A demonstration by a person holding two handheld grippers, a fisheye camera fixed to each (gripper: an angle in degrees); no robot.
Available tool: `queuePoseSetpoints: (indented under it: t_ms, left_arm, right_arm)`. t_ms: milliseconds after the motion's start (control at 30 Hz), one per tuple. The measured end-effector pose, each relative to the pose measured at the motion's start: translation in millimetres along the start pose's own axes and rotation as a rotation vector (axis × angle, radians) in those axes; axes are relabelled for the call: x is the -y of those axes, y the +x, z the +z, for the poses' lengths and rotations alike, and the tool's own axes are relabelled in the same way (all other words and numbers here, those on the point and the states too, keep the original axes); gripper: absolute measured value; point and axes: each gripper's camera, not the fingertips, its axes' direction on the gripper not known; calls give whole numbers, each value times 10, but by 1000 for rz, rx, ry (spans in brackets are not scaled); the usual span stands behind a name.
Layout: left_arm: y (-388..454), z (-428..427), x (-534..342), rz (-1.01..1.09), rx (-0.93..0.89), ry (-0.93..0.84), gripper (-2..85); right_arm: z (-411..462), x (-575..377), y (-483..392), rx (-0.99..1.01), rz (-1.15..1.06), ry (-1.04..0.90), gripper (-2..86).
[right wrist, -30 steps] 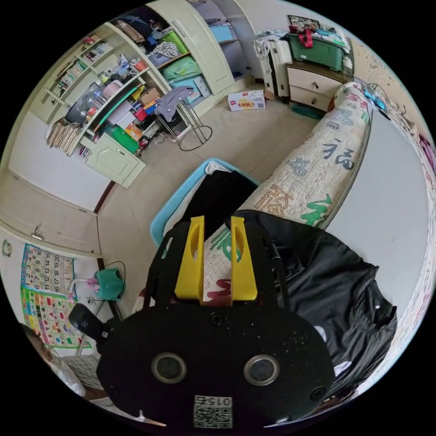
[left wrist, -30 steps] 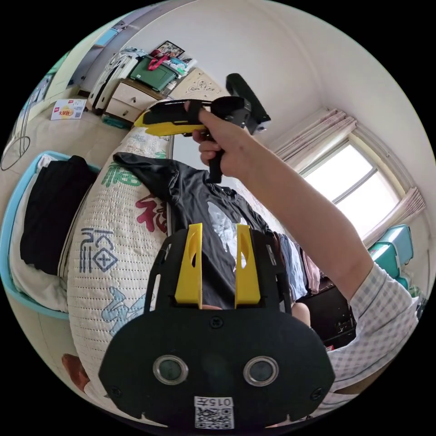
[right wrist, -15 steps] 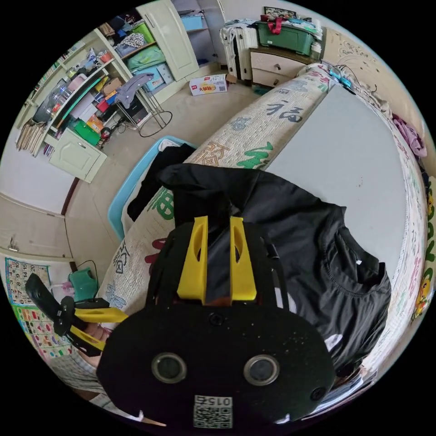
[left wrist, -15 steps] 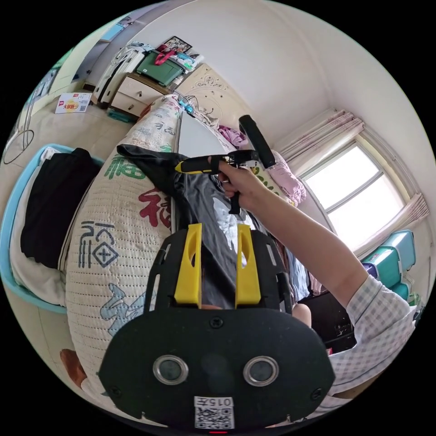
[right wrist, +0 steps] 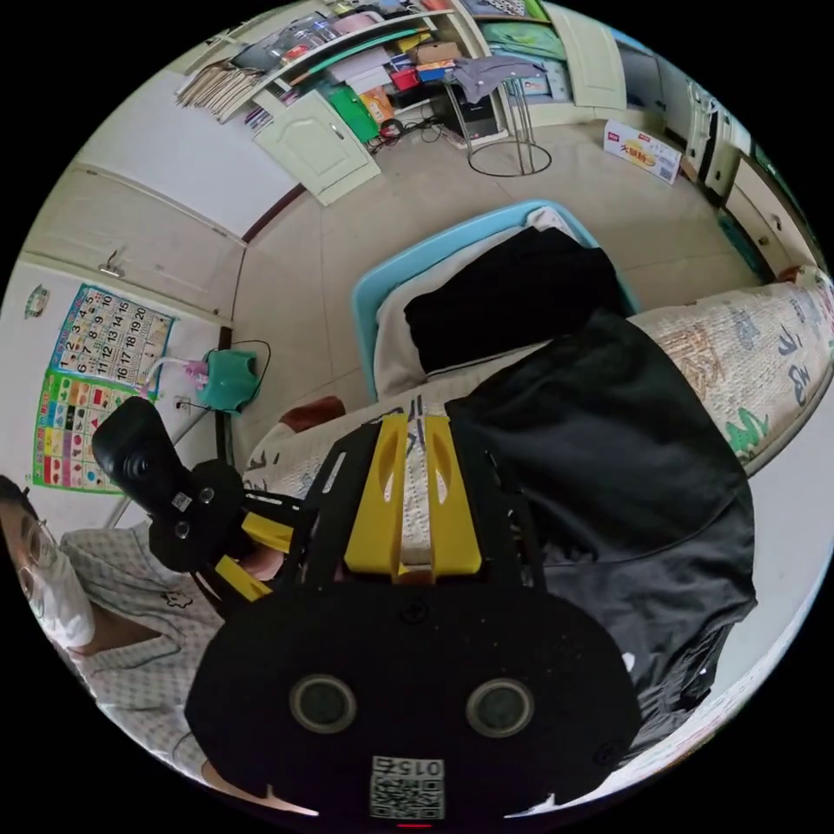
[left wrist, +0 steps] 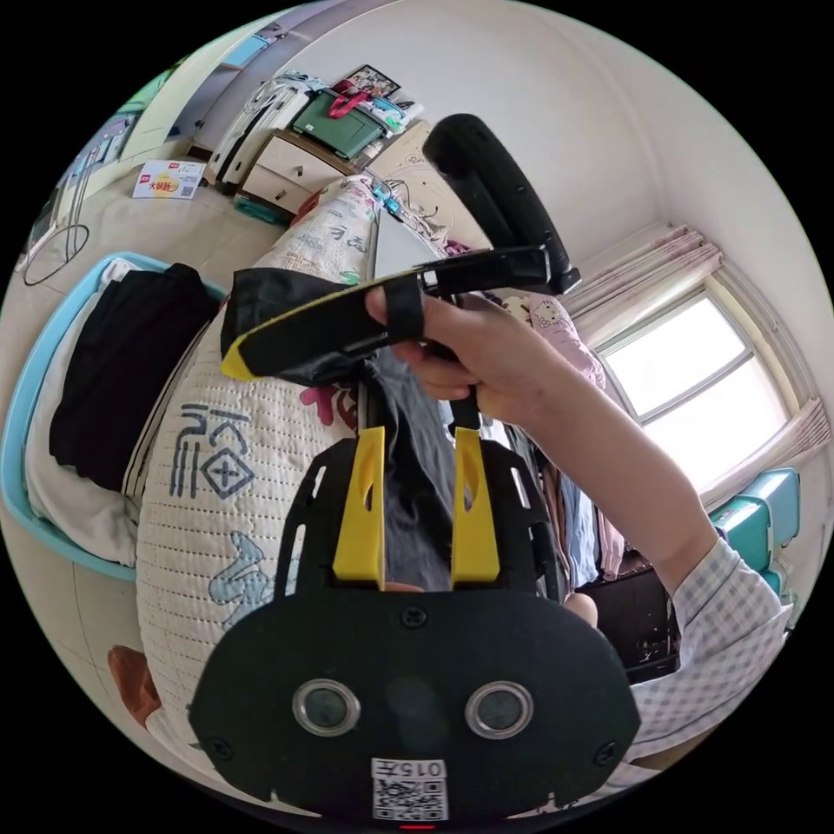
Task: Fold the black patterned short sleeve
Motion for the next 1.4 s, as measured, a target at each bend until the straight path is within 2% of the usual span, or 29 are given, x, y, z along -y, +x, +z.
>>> queuePoseSetpoints:
  t_ms: [100, 233, 367, 500, 667, 733, 1000, 1100, 1300, 1400]
  left_arm:
    - [-23, -11, -13, -19, -5, 5, 118]
    - [-125, -107, -60, -69, 14, 54, 120]
    - [-124, -57, -25, -45, 266, -8, 112]
    - [-118, 21, -79, -18, 123, -62, 111]
    - [-45, -103, -216, -5, 108, -40, 105]
    - [-2, -147, -313, 0, 99, -35, 103]
    - [529, -270, -1206, 221, 140, -260, 100]
    - [637, -463, -1564, 225, 169, -252, 101]
    - [948, -791, -2558, 180, 316, -300, 118]
    - [974, -832, -3046, 116, 329, -278, 116]
  right_arm:
    - [-441, 11, -237, -21, -11, 114, 50]
    - [-894, -76, -449, -230, 33, 123, 71]
    - [-1209, -621, -765, -264, 138, 201, 84]
    - [-1430, -1259, -1367, -234, 153, 258, 83]
    - [-1917, -2229, -2255, -217, 243, 362, 82]
    - [-2235, -2797, -2668, -202, 342, 429, 82]
    - [-2905, -4634, -3972, -288, 748, 625, 82]
    - [-2947, -5020, -4400, -264, 882, 719, 85]
    - [-2964, -4988, -4855, -199, 1015, 763, 109]
    - [-3077, -4728, -4941, -192, 1032, 692, 119]
